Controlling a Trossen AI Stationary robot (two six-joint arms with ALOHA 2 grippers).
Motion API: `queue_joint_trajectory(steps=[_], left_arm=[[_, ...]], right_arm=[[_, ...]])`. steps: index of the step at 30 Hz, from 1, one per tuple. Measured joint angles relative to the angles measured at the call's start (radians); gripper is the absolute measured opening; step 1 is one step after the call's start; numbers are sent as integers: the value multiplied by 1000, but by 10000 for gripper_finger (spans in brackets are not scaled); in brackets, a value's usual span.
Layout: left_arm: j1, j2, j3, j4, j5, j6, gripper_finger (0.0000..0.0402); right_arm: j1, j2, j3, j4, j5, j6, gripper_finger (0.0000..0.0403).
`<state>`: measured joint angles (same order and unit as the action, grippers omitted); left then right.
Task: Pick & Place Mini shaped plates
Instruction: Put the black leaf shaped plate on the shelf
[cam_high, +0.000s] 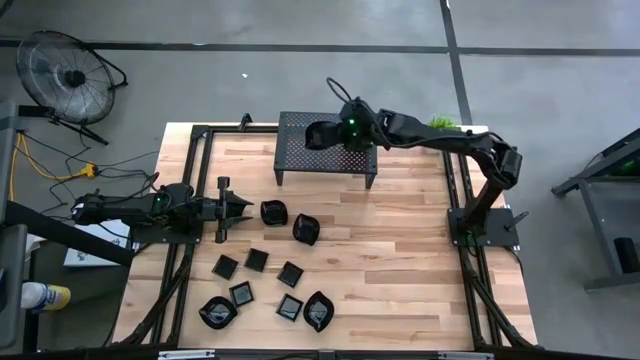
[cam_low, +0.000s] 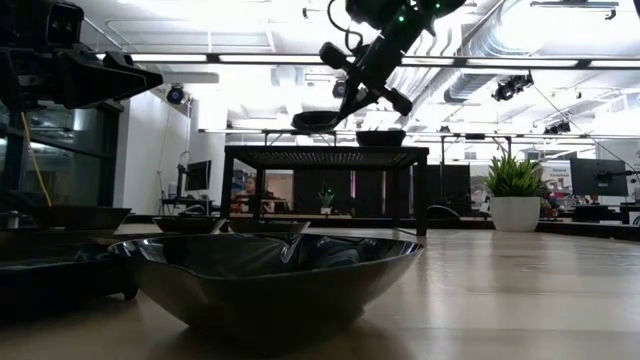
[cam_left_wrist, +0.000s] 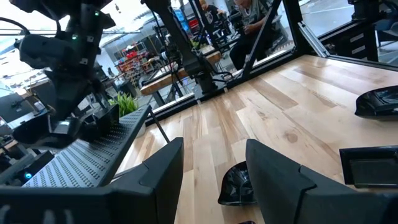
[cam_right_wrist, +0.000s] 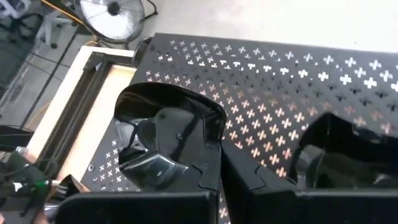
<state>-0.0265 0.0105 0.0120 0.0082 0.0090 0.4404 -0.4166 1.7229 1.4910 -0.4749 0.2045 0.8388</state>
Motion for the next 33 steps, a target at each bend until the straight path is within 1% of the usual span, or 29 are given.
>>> queue_joint_trajectory(steps=[4,9,18,27,33], left_arm=[[0,0,0,0,0,0,170],[0,0,0,0,0,0,170],[0,0,0,0,0,0,170],[0,0,0,0,0,0,170],[0,0,0,0,0,0,170]], right_arm=[[-30,0,0,28,-53,-14,0],[-60,0,0,44,-83,-40,0],[-68,0,0,20,-105,-79,1],[-68,65,0,20,-145,-68,1],[-70,63,0,24,-149,-79,1]])
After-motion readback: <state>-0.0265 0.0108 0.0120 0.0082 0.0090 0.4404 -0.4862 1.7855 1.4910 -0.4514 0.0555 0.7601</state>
